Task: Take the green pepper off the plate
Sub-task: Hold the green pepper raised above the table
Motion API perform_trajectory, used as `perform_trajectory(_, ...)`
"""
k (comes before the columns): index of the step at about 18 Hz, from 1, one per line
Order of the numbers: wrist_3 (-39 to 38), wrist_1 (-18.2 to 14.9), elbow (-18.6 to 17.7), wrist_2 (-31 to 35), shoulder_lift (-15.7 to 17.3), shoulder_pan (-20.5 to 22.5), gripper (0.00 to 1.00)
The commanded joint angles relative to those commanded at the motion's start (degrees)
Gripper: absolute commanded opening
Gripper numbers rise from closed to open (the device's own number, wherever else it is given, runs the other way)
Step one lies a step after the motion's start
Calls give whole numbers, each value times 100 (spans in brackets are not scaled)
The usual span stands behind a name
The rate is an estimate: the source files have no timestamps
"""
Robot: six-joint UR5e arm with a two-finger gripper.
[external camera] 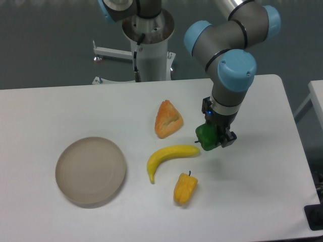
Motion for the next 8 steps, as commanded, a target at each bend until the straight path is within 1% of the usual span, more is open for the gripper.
perform_trajectory(2,124,9,-79,0,26,17,4)
perform_trajectory(8,124,26,-88,0,53,44,4)
